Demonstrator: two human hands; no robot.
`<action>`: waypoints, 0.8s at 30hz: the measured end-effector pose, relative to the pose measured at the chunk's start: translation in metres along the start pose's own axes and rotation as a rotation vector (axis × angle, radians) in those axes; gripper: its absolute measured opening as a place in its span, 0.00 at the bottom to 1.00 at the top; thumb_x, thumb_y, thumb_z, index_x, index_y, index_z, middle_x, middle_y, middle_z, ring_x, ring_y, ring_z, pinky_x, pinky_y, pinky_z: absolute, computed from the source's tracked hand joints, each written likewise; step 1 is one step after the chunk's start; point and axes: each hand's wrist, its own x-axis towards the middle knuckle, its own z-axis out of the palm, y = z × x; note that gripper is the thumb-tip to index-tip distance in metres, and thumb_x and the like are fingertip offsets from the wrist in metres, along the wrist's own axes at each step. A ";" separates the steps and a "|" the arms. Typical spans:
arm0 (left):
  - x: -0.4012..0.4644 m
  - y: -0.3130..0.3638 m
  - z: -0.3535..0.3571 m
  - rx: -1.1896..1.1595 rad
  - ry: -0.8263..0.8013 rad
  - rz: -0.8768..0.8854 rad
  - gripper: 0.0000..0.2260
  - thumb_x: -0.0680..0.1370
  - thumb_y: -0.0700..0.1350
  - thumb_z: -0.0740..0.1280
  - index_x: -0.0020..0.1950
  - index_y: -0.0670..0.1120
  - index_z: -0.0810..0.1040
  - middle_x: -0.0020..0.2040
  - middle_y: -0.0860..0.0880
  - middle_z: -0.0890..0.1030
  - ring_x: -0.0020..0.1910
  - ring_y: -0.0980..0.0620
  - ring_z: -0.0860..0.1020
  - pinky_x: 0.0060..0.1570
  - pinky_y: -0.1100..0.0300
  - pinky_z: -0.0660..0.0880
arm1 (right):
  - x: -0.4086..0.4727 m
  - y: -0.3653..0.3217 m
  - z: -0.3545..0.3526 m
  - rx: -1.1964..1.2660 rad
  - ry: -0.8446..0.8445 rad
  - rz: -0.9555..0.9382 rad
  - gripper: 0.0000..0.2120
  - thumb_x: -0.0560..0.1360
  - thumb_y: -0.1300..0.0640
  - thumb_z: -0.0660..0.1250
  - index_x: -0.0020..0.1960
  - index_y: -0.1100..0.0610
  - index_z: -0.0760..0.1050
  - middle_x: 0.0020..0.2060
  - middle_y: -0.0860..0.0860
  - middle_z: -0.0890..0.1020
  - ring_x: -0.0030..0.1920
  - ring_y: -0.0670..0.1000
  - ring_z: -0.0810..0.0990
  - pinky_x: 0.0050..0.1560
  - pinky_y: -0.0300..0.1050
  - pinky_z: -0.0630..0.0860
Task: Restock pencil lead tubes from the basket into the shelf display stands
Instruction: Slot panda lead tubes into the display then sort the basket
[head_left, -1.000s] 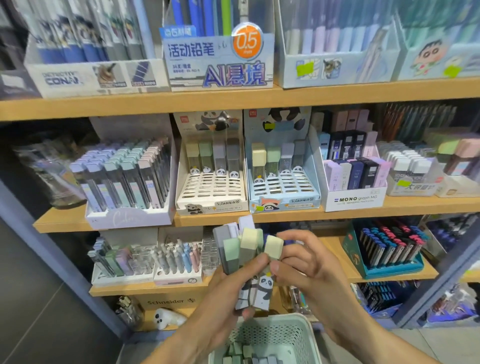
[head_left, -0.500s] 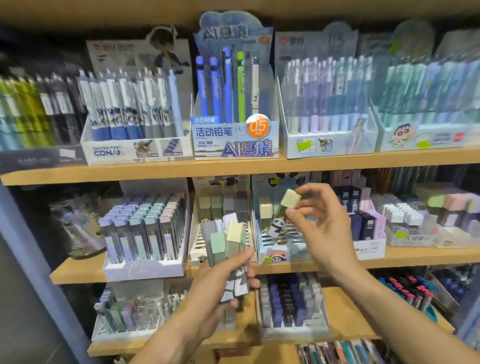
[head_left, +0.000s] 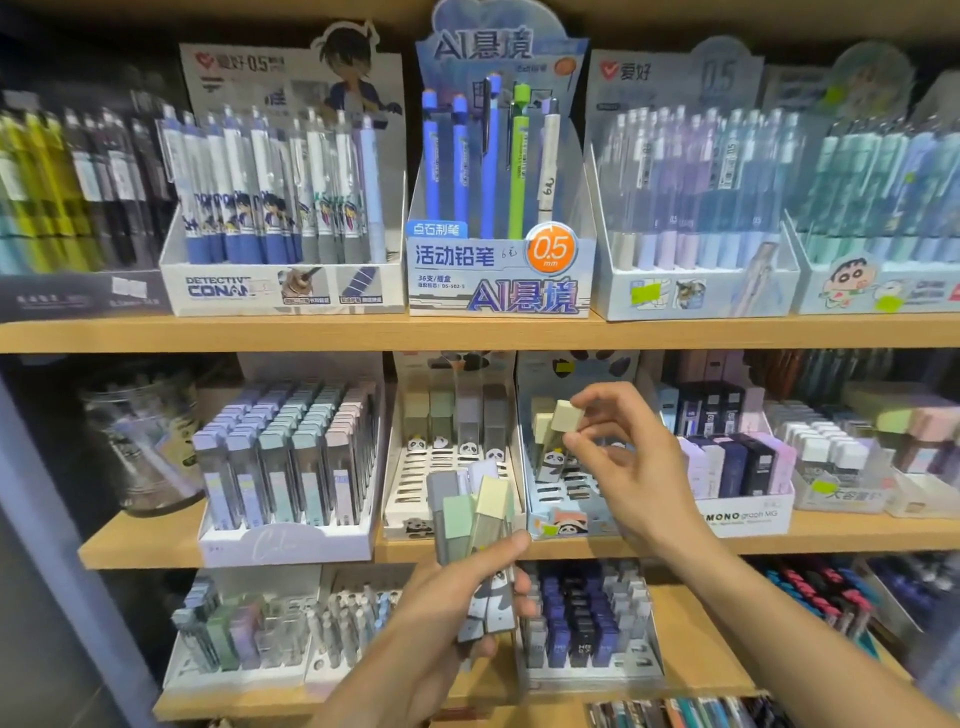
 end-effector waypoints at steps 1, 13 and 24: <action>0.001 0.000 0.001 0.000 -0.001 -0.006 0.29 0.67 0.56 0.81 0.63 0.45 0.81 0.42 0.45 0.84 0.39 0.49 0.82 0.26 0.61 0.65 | 0.000 0.001 0.001 -0.009 -0.012 -0.005 0.13 0.78 0.63 0.72 0.57 0.49 0.76 0.46 0.42 0.79 0.47 0.48 0.82 0.46 0.43 0.82; 0.008 -0.001 0.004 -0.009 -0.001 -0.006 0.23 0.67 0.53 0.81 0.58 0.43 0.85 0.47 0.44 0.88 0.36 0.50 0.82 0.22 0.64 0.66 | 0.010 0.011 0.000 -0.233 -0.065 -0.074 0.15 0.75 0.63 0.74 0.55 0.47 0.79 0.45 0.45 0.81 0.46 0.47 0.82 0.46 0.44 0.82; 0.009 -0.002 0.003 0.022 0.004 0.002 0.22 0.67 0.53 0.82 0.53 0.42 0.85 0.41 0.46 0.86 0.32 0.51 0.80 0.23 0.63 0.64 | -0.026 -0.030 0.014 0.044 -0.023 0.251 0.12 0.71 0.50 0.79 0.51 0.47 0.80 0.41 0.50 0.83 0.41 0.51 0.83 0.43 0.49 0.83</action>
